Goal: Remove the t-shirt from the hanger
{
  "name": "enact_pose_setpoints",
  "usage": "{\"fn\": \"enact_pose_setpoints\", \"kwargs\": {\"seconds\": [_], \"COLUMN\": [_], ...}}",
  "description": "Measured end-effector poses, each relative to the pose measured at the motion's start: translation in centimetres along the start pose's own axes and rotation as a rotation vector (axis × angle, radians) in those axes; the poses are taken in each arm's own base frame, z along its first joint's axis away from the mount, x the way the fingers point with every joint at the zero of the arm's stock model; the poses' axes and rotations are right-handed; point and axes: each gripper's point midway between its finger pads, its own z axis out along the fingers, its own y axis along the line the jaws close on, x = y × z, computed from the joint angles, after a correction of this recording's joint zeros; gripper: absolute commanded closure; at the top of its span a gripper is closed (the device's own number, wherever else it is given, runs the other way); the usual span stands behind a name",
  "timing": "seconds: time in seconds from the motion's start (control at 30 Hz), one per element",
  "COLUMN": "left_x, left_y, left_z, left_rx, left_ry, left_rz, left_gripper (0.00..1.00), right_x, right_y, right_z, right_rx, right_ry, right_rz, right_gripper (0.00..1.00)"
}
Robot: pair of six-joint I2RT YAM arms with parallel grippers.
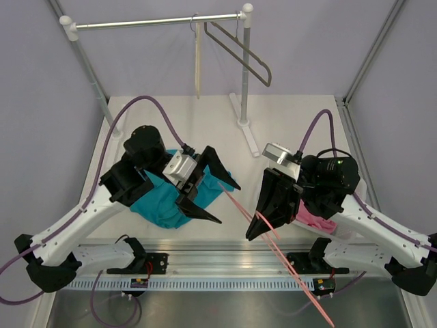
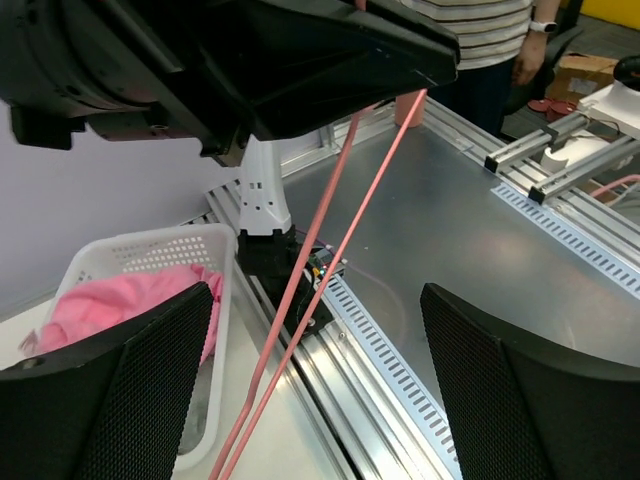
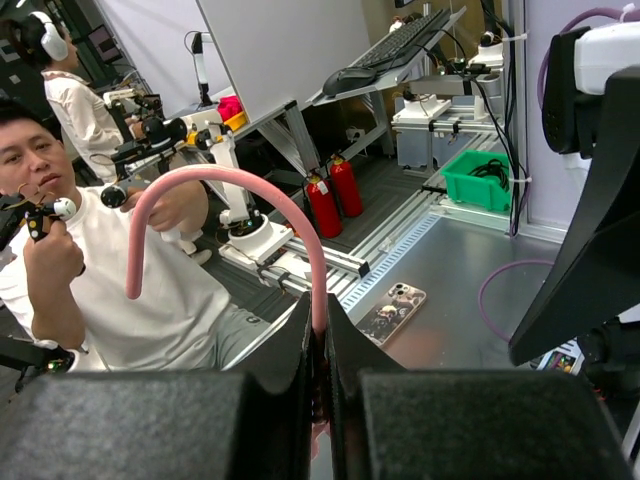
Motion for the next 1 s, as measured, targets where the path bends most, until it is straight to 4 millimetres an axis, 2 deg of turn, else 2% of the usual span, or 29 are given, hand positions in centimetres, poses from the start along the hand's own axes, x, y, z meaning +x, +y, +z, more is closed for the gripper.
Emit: {"fn": "enact_pose_setpoints", "kwargs": {"seconds": [0.1, 0.27, 0.37, 0.47, 0.57, 0.6, 0.7, 0.8, 0.83, 0.87, 0.9, 0.93, 0.97, 1.0], "left_x": [0.5, 2.2, 3.2, 4.0, 4.5, 4.5, 4.2, 4.0, 4.0, 4.0, 4.0, 4.0, 4.0, 4.0], "left_y": [-0.2, 0.0, 0.3, 0.5, 0.2, 0.1, -0.9, -1.1, -1.1, -1.2, -1.2, -1.4, -1.5, -1.8], "left_z": [0.9, 2.1, 2.5, 3.0, 3.3, 3.3, 3.2, 3.3, 3.3, 3.2, 3.2, 3.2, 3.1, 3.1], "left_rx": [0.036, 0.094, 0.113, 0.137, 0.172, 0.187, 0.243, 0.253, 0.255, 0.257, 0.26, 0.266, 0.27, 0.275], "left_ry": [0.005, 0.024, 0.034, 0.041, 0.043, 0.04, 0.03, 0.025, 0.025, 0.025, 0.025, 0.024, 0.024, 0.023], "left_rz": [0.007, -0.04, -0.075, -0.105, -0.129, -0.128, -0.127, -0.118, -0.121, -0.124, -0.128, -0.131, -0.135, -0.138], "left_gripper": [0.17, 0.33, 0.36, 0.45, 0.71, 1.0, 1.0, 1.0, 1.0, 1.0, 1.0, 1.0, 1.0, 1.0], "right_x": [0.0, -0.1, -0.1, 0.0, 0.2, 0.2, 0.2, 0.2, 0.2, 0.3, 0.4, 0.4, 0.5, 0.4], "right_y": [0.2, 0.0, -0.4, -1.0, -1.7, -1.9, -1.8, -1.6, -1.6, -1.5, -1.6, -1.6, -1.9, -2.1], "right_z": [0.0, 0.0, 0.1, 0.2, 0.3, 0.3, 0.3, 0.3, 0.3, 0.3, 0.3, 0.3, 0.3, 0.3], "right_rx": [-0.009, -0.015, -0.017, -0.024, -0.025, -0.025, -0.029, -0.038, -0.039, -0.04, -0.04, -0.039, -0.032, -0.027], "right_ry": [0.003, 0.0, -0.002, -0.004, -0.005, -0.005, -0.007, -0.005, -0.004, -0.001, 0.002, 0.007, 0.01, 0.012], "right_rz": [-0.015, -0.035, -0.031, -0.012, 0.013, 0.021, 0.029, 0.015, 0.016, 0.013, 0.019, 0.017, 0.011, 0.009], "right_gripper": [1.0, 1.0, 1.0, 1.0, 1.0, 1.0, 1.0, 1.0, 0.97, 0.7, 0.53, 0.42, 0.35, 0.22]}}
